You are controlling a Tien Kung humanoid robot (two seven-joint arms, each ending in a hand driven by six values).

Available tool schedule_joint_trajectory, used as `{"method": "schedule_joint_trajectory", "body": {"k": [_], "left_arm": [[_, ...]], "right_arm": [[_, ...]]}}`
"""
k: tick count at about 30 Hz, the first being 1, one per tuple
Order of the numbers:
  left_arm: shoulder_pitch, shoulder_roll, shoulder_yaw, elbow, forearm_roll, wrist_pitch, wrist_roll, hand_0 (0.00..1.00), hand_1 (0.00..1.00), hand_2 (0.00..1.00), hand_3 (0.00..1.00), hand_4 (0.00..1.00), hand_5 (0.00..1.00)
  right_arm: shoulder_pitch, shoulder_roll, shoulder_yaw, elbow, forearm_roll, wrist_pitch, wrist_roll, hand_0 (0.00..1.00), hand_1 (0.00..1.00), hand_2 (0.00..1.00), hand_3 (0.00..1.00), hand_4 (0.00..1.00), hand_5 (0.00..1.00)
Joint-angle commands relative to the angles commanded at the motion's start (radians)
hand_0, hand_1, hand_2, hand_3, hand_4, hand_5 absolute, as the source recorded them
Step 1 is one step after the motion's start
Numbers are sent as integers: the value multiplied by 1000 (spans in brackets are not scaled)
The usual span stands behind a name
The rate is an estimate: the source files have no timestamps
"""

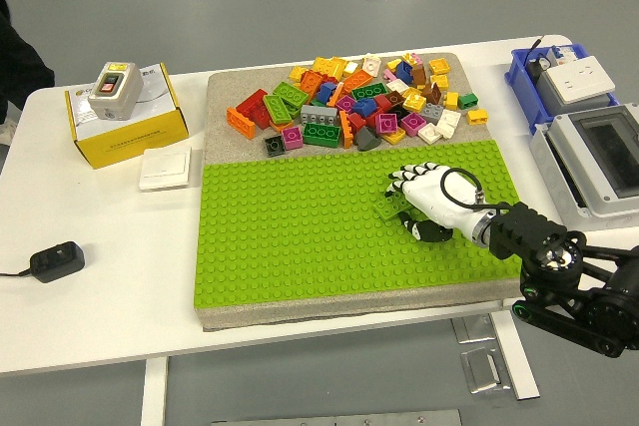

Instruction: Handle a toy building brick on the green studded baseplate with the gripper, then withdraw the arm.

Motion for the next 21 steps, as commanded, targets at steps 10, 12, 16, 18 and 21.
{"method": "schedule_joint_trajectory", "body": {"k": [10,12,16,18,21], "left_arm": [[0,-1,-2,0,2,2,-2,688,693,681,744,437,434],[-1,-2,-3,0,3,1,-2,688,693,679,745,437,433],[0,-4,-8,0,8,1,-2,688,693,679,745,437,433],[0,-4,-10,0,10,2,-2,687,693,680,745,437,434],[1,-5,-11,0,10,2,-2,687,693,680,745,437,434]], "right_arm": [[-7,-10,33,9,5,-3,-3,853,931,914,521,381,245],[-11,-14,50,13,4,-4,-4,852,931,912,517,380,245],[-26,-19,106,19,-1,-10,-8,852,931,912,517,380,245],[-35,-19,136,18,-1,-14,-9,854,932,910,516,380,244],[-50,-19,184,15,3,-23,-8,854,932,910,516,380,244]]}}
